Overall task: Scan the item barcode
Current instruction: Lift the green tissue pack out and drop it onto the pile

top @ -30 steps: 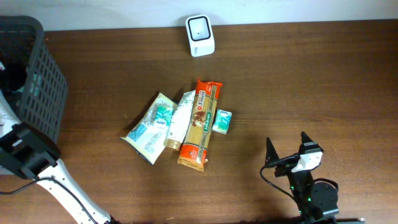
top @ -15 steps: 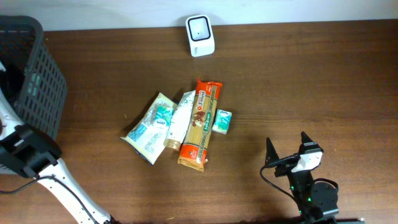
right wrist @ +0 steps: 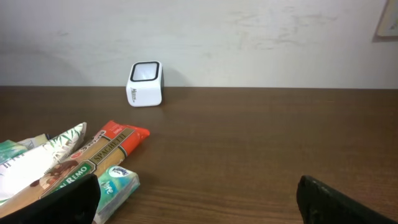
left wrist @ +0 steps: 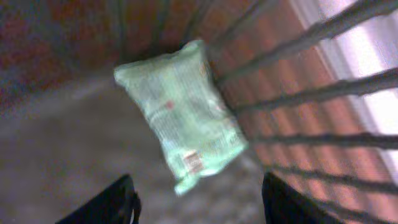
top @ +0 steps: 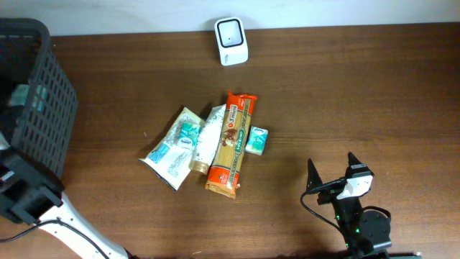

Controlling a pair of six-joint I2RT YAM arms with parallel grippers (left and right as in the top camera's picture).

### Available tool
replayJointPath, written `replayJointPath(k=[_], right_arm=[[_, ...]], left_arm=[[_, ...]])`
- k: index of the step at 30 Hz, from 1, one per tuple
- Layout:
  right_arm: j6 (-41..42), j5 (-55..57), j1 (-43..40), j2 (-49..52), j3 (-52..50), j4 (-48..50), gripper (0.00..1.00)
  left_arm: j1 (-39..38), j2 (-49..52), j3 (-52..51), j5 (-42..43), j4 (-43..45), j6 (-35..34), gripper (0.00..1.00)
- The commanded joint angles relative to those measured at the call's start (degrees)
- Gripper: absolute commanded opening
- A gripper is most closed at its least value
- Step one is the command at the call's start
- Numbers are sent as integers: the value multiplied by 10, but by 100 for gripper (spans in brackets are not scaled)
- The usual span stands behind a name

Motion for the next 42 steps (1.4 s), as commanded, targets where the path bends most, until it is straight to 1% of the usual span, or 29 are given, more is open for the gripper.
replayJointPath(k=[1, 3, 4, 5, 6, 9, 11, 12, 13, 14, 16, 19, 22, 23, 25, 26, 27, 29, 31, 32, 33, 34, 36, 37, 40, 42], right_arm=[[-4, 1, 3, -3, -5, -2, 99], [-4, 1, 3, -3, -5, -2, 99], [-4, 1, 3, -3, -5, -2, 99], [-4, 1, 3, -3, -5, -2, 99], [-4, 1, 3, -3, -5, -2, 99], [-4, 1, 3, -3, -5, -2, 99], [-4, 1, 3, -3, -5, -2, 99], [-4, 1, 3, -3, -5, -2, 99], [-4, 1, 3, -3, -5, -2, 99], [-4, 1, 3, -3, -5, -2, 99], [-4, 1, 3, -3, -5, -2, 99], [-4, 1, 3, -3, -5, -2, 99], [-4, 1, 3, -3, -5, -2, 99], [-4, 1, 3, -3, -5, -2, 99], [-4, 1, 3, -3, -5, -2, 99], [-4, 1, 3, -3, -5, -2, 99], [-4, 1, 3, -3, -5, -2, 99], [-4, 1, 3, -3, -5, -2, 99], [-4, 1, 3, -3, -5, -2, 99], [-4, 1, 3, -3, -5, -2, 99], [-4, 1, 3, -3, -5, -2, 99], [-4, 1, 3, -3, -5, -2, 99], [-4, 1, 3, -3, -5, -2, 99], [-4, 1, 3, -3, -5, -2, 99], [-4, 1, 3, -3, -5, -2, 99], [-4, 1, 3, -3, -5, -2, 99]], left_arm=[[-11, 5, -87, -21, 61, 61, 67], [-23, 5, -128, -57, 101, 90, 74], [-32, 5, -148, -85, 127, 90, 78], [-35, 5, -159, -92, 141, 90, 78], [-38, 5, -183, -92, 175, 90, 79], [-38, 5, -222, -93, 234, 90, 77], [-38, 5, -238, -93, 253, 90, 74], [-38, 5, -245, -93, 257, 90, 47], [-37, 5, -246, -95, 256, 90, 5], [-37, 3, -245, -95, 251, 90, 0], [-37, -29, -245, -94, 231, 90, 0], [-37, -153, -245, -94, 210, 90, 0], [-37, -335, -245, -94, 183, 90, 0], [-37, -412, -245, -94, 163, 90, 0], [-39, -494, -245, -73, 121, 90, 0], [-46, -528, -245, -56, 75, 90, 0], [-63, -555, -246, -35, 13, 90, 0], [-110, -561, -246, -13, -106, 90, 0], [-191, -549, -282, -12, -169, 131, 0], [-251, -548, -336, -13, -175, 156, 0], [-282, -548, -368, -13, -171, 156, 0], [-328, -547, -423, -13, -155, 156, 0], [-417, -547, -540, -13, -76, 156, 0], [-446, -546, -576, -14, -39, 156, 0], [-521, -524, -663, -15, 57, 156, 0], [-545, -498, -683, -15, 68, 156, 0]])
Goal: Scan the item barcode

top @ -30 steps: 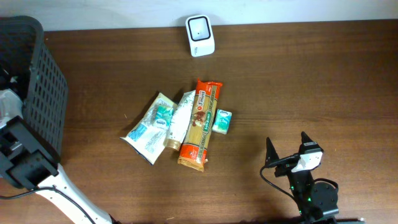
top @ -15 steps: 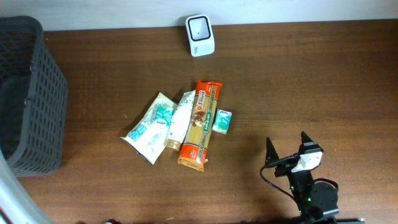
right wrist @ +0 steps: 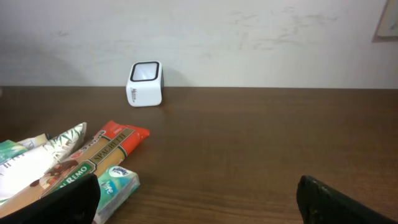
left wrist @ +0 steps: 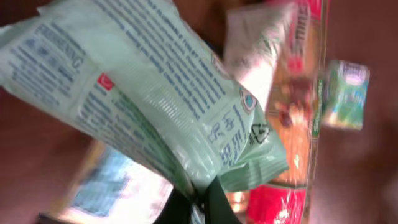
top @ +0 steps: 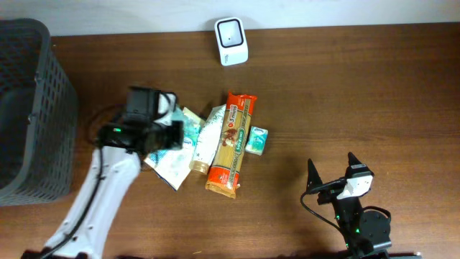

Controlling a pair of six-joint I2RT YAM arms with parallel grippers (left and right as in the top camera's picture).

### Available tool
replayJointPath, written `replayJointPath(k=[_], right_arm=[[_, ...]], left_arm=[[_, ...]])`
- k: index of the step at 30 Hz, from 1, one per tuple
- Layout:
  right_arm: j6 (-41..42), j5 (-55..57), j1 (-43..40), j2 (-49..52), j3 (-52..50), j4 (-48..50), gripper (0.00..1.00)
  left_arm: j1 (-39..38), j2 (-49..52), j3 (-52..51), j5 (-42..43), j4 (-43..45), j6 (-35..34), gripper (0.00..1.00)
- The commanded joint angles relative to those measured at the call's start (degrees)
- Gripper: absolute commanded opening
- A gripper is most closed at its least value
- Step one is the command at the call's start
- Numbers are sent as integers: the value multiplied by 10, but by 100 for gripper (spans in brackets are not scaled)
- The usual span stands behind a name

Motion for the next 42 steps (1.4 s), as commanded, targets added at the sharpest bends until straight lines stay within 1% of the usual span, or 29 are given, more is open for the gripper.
replayJointPath(k=[1, 3, 4, 5, 6, 7, 8, 10, 11, 12, 14, 16, 17, 18, 19, 20, 22, 24, 28, 29, 30, 32, 33, 34, 35, 37, 39, 42], right_arm=[[-4, 1, 3, -3, -5, -2, 99], [-4, 1, 3, -3, -5, -2, 99], [-4, 1, 3, -3, -5, -2, 99], [-4, 1, 3, -3, -5, -2, 99], [-4, 1, 3, -3, -5, -2, 99], [-4, 1, 3, -3, -5, -2, 99], [-4, 1, 3, -3, -5, -2, 99], [-4, 1, 3, -3, -5, -2, 99], [-4, 1, 3, -3, -5, -2, 99], [-4, 1, 3, -3, -5, -2, 99], [-4, 1, 3, -3, -5, -2, 99], [-4, 1, 3, -3, -5, -2, 99], [-4, 1, 3, -3, -5, -2, 99], [-4, 1, 3, -3, -5, -2, 99], [-4, 1, 3, -3, -5, -2, 99], [-4, 1, 3, -3, -5, -2, 99], [-4, 1, 3, -3, -5, -2, 99], [-4, 0, 3, -3, -5, -2, 99], [1, -27, 3, -3, -5, -2, 99], [34, -30, 3, -3, -5, -2, 99], [42, -38, 3, -3, -4, -1, 99], [42, -90, 3, -3, 9, -5, 99], [42, -98, 3, -3, 23, -24, 99], [42, -104, 3, -3, 51, -64, 99], [42, -111, 3, 2, 91, -107, 99], [42, -111, 3, 21, 154, -160, 99], [41, -124, 3, 96, 253, -223, 99], [39, -171, 3, 267, 402, -300, 99]], left_arm=[[-46, 48, -33, 2, 10, 9, 0], [-68, 74, -33, 3, 19, 9, 0], [-87, 86, -33, 3, 30, 9, 3], [-97, 86, -33, 7, 38, 9, 24], [-103, 86, -28, 7, 41, 9, 50], [-104, 85, -10, 7, 38, 9, 70], [-103, 80, 11, 6, 29, 9, 79], [-90, 58, 86, 1, -12, 13, 96], [-78, 50, 115, 1, -30, 29, 100], [-56, 40, 154, 0, -66, 54, 99], [22, 26, 214, 0, -129, 90, 100], [103, 25, 219, 3, -133, 161, 100], [132, 25, 219, 3, -137, 179, 100], [152, 25, 219, 3, -140, 199, 100], [172, 25, 219, 3, -144, 243, 100], [186, 25, 219, 2, -144, 271, 100], [224, 25, 219, 5, -146, 279, 99], [237, 25, 219, 16, -146, 277, 100], [237, 25, 219, 17, -146, 277, 99], [237, 25, 219, 17, -146, 277, 99], [237, 25, 219, 17, -146, 277, 100], [237, 25, 219, 17, -146, 277, 100], [237, 25, 219, 17, -146, 277, 99], [237, 25, 219, 17, -146, 277, 99], [237, 25, 219, 17, -146, 277, 100], [237, 25, 219, 17, -146, 277, 99], [237, 25, 219, 17, -146, 277, 100], [237, 25, 219, 17, -146, 277, 100]])
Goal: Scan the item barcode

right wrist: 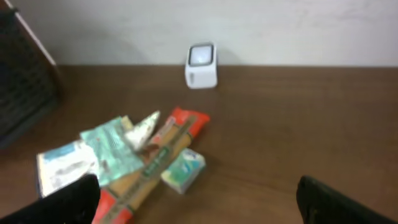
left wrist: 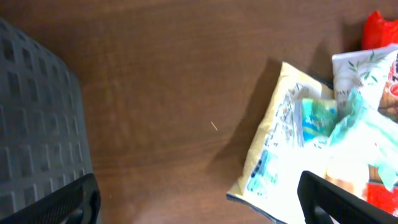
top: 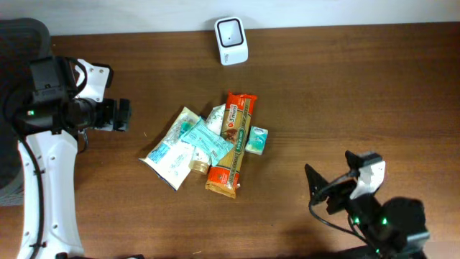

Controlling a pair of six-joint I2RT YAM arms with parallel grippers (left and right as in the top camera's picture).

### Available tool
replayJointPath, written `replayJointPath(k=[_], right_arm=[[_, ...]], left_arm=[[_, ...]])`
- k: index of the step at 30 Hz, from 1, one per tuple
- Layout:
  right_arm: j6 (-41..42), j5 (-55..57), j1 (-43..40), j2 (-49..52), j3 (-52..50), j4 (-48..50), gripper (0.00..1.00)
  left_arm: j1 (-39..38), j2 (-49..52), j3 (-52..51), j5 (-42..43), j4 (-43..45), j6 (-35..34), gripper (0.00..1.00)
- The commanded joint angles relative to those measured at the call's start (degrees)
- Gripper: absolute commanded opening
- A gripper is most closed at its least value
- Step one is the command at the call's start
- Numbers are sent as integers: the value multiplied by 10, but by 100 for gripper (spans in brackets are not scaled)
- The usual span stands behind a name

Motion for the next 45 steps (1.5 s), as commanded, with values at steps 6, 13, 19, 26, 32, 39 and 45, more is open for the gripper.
replayJointPath(k=[6, 13, 19, 26, 32, 39, 45], right_arm=[[4, -139, 3, 436, 307, -203, 99], [64, -205, 4, 741, 307, -160, 66], [212, -104, 80, 832, 307, -52, 45], [285, -33, 113, 869, 307, 5, 39], [285, -39, 126, 928, 307, 23, 22], [134, -198, 54, 824, 308, -52, 4], [72, -521, -44, 645, 308, -57, 4]], left_arm=[[2, -4, 7, 8, 1, 9, 99], [2, -4, 7, 8, 1, 9, 100], [2, -4, 7, 8, 1, 9, 99], [2, -4, 7, 8, 1, 9, 99], [2, -4, 7, 8, 1, 9, 99], [2, -4, 7, 8, 1, 9, 99], [2, -4, 7, 8, 1, 9, 99]])
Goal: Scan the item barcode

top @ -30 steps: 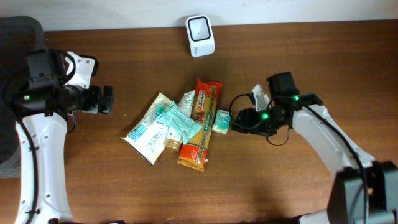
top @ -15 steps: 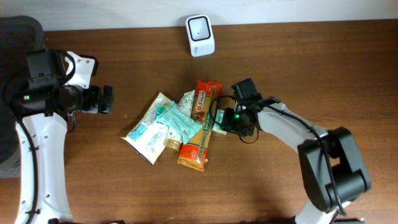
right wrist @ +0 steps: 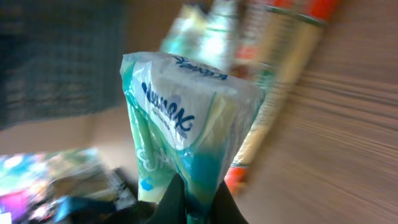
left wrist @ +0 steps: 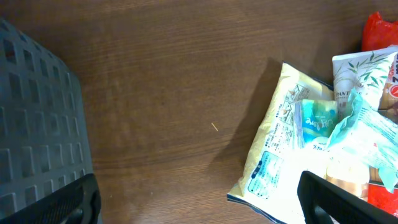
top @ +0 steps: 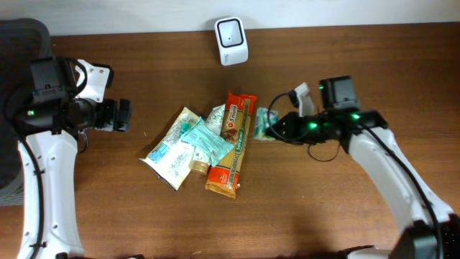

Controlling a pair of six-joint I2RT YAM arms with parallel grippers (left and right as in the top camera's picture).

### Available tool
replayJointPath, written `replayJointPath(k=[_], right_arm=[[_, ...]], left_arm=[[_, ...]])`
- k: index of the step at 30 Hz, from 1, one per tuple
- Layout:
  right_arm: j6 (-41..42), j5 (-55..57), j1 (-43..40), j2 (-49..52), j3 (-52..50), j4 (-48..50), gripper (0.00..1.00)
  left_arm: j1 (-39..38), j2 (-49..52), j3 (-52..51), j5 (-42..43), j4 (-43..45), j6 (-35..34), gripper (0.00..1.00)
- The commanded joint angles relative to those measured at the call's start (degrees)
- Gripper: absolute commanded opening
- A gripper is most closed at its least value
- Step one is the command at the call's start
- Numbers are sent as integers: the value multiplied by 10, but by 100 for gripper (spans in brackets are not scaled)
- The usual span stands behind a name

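A small teal-and-white tissue pack [top: 260, 124] stands on edge just right of the spaghetti pack, and my right gripper [top: 277, 128] is shut on it. In the right wrist view the tissue pack [right wrist: 186, 124] fills the middle, pinched at its lower end by my right gripper [right wrist: 194, 202]. The white barcode scanner [top: 231, 32] stands at the back edge of the table. My left gripper [top: 122, 115] hangs open over bare wood left of the pile, and in its own view my left gripper [left wrist: 199, 211] holds nothing.
A pile lies mid-table: an orange spaghetti pack [top: 231, 144], a white-and-yellow bag [top: 167, 150], a pale green packet [top: 207, 139] and a white tube [top: 214, 119]. A dark mesh basket [top: 18, 36] stands at the far left; the basket wall [left wrist: 34, 124] shows beside my left gripper.
My right arm has gone from the near right of the table to the pile and its gripper has shut on the tissue pack, which now stands on edge slightly farther back. The left arm has not moved.
My left gripper was open inside the basket over a pale green packet. Then it was shut on that packet above the pile. Then the packet lay on the pile and the left gripper stood open near the basket. Now my right gripper holds the tissue pack.
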Motion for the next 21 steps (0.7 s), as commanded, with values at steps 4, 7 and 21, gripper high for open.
replayJointPath(k=[4, 7, 21], right_arm=[[1, -409, -66, -34, 1, 87, 4], [9, -409, -66, -34, 1, 87, 4], [12, -286, 82, -34, 1, 84, 4]], left_arm=[[2, -4, 7, 8, 0, 9, 99], [2, -4, 7, 8, 0, 9, 99], [2, -4, 7, 8, 0, 9, 99]])
